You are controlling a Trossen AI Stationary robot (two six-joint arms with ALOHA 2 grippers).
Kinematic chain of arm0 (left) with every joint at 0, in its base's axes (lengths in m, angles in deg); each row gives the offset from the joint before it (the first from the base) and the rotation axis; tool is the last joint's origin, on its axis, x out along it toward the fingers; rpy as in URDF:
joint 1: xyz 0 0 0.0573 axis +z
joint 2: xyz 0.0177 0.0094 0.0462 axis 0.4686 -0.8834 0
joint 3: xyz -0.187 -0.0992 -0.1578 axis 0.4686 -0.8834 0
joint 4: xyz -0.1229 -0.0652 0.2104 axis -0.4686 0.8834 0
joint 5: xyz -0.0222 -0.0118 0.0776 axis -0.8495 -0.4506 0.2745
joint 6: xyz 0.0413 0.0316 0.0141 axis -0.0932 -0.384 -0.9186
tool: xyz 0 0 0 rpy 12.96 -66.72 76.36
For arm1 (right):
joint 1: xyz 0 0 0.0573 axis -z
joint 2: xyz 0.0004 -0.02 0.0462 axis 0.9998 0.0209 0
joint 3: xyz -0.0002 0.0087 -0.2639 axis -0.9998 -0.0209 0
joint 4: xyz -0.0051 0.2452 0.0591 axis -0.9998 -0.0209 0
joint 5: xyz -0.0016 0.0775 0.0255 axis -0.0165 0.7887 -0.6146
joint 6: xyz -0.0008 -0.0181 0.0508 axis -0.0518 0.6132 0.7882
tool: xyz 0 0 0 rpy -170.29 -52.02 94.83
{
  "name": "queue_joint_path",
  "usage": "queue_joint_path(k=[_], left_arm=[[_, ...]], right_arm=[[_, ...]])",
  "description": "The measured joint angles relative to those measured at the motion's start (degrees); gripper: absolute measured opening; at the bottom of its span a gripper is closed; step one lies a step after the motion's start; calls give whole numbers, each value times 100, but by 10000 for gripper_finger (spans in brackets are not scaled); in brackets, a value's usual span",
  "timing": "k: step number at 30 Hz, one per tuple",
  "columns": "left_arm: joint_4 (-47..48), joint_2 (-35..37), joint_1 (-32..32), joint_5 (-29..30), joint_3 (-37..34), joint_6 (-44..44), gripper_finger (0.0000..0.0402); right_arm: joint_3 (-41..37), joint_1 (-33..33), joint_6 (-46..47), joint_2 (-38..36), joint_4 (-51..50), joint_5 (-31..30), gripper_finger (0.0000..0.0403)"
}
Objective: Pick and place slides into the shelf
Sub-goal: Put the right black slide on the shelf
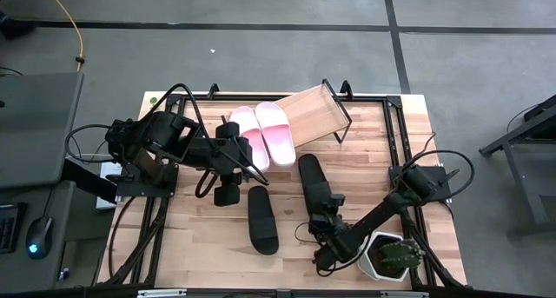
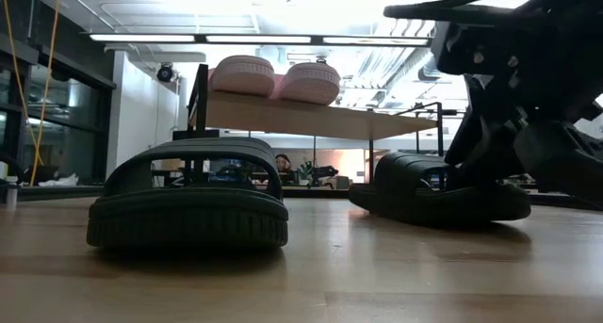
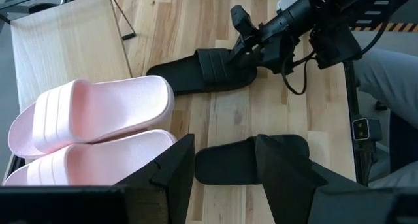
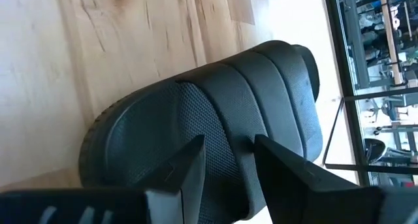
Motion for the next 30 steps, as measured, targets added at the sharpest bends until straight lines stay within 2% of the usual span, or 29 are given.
queue_joint_path(k=[20,24,30], left_arm=[[0,-1,-1,4,1,1,152],[0,-1,0,4,1,1,152],[0,-1,0,7,0,1,152]], right_arm=[[0,316,-97,0,66,-95,120],[-1,310,-96,0,115,-97,89],[0,307,-140,0,202,-3,10]])
